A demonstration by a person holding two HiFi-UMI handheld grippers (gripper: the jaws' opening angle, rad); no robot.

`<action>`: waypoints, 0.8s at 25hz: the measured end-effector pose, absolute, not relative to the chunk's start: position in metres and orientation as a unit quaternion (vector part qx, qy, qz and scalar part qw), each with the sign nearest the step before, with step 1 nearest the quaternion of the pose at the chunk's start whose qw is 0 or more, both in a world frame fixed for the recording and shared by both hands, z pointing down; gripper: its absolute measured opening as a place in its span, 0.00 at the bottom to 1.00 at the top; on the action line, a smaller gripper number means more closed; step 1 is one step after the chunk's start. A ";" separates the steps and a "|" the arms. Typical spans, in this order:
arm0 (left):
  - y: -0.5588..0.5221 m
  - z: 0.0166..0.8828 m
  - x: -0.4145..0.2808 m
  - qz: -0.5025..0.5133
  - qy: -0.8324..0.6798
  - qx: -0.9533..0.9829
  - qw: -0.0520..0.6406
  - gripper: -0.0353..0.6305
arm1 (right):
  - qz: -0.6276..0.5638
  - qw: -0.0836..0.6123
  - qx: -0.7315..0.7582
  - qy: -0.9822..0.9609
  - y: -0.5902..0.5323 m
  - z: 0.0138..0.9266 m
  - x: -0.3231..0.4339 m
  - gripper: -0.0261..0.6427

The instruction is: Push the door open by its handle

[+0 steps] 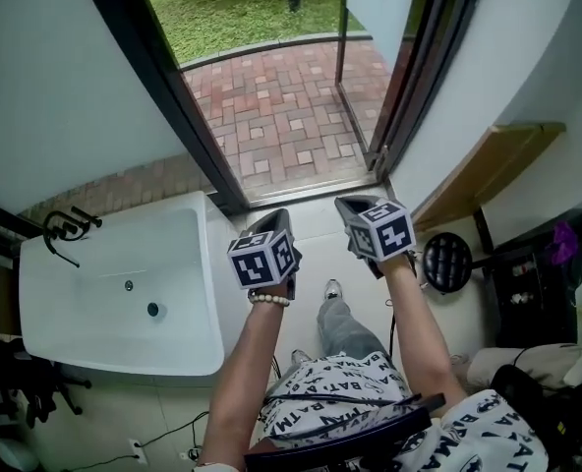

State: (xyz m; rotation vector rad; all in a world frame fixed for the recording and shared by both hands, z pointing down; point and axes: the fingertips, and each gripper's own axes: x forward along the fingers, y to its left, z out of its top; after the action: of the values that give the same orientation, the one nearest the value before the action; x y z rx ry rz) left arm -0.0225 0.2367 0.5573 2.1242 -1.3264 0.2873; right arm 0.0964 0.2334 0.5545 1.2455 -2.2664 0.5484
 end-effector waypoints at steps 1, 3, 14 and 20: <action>0.248 0.557 -0.024 0.108 -0.500 0.803 0.304 0.03 | 0.205 0.246 0.459 -0.828 0.247 0.557 0.096 0.04; 0.269 0.557 -0.025 0.104 -0.495 0.809 0.298 0.03 | 0.209 0.243 0.466 -0.825 0.272 0.562 0.098 0.04; 0.330 0.543 -0.039 0.090 -0.484 0.822 0.286 0.03 | 0.197 0.213 0.488 -0.823 0.332 0.543 0.082 0.05; 0.340 0.532 -0.045 0.083 -0.492 0.823 0.273 0.03 | 0.187 0.209 0.490 -0.825 0.342 0.535 0.080 0.05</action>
State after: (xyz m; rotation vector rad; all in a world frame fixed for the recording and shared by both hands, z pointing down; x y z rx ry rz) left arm -0.0454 0.3396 0.5316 2.2131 -1.3225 0.2219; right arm 0.0803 0.3424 0.5354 1.3630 -2.2951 0.5212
